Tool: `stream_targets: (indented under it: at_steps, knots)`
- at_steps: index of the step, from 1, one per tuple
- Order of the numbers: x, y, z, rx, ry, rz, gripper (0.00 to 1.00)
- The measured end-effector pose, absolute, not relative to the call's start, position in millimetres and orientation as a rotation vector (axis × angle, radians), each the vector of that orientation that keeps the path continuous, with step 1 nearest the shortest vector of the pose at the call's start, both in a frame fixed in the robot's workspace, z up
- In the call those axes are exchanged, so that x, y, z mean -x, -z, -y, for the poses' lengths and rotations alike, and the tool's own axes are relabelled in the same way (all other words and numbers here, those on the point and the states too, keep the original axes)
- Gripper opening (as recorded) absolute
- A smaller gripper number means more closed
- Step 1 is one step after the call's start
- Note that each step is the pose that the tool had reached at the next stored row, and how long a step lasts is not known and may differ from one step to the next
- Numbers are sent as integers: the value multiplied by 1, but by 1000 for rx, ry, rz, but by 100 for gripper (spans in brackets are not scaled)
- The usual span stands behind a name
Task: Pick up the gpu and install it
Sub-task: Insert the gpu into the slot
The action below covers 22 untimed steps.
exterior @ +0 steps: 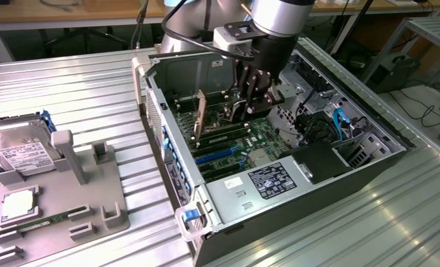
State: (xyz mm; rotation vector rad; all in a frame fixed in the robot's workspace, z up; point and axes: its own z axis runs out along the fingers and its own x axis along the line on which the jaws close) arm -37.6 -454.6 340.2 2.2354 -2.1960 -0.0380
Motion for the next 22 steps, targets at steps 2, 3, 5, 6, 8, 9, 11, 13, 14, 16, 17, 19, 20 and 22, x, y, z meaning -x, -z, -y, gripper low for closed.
stream_targets:
  at_steps: [2, 3, 5, 6, 8, 9, 11, 13, 14, 16, 17, 19, 20, 22]
  knots:
    - [38, -339, 455, -2235, 39, 2195, 27]
    - [38, -338, 455, -2235, 40, 2195, 27]
    - [38, -337, 455, -2235, 40, 2195, 27]
    - [38, -337, 455, -2235, 40, 2195, 27]
    - [38, -335, 455, -2235, 40, 2195, 27]
    - [38, -334, 455, -2234, 40, 2195, 27]
    - [37, -333, 455, -2234, 42, 2194, 27]
    - [38, -331, 455, -2232, 45, 2193, 27]
    - [38, -331, 455, -2232, 46, 2192, 27]
    - [38, -329, 455, -2230, 49, 2191, 27]
    - [38, -329, 455, -2230, 51, 2190, 27]
    - [38, -328, 455, -2229, 52, 2189, 27]
    - [37, -327, 455, -2228, 53, 2189, 27]
    - [37, -326, 455, -2228, 53, 2189, 27]
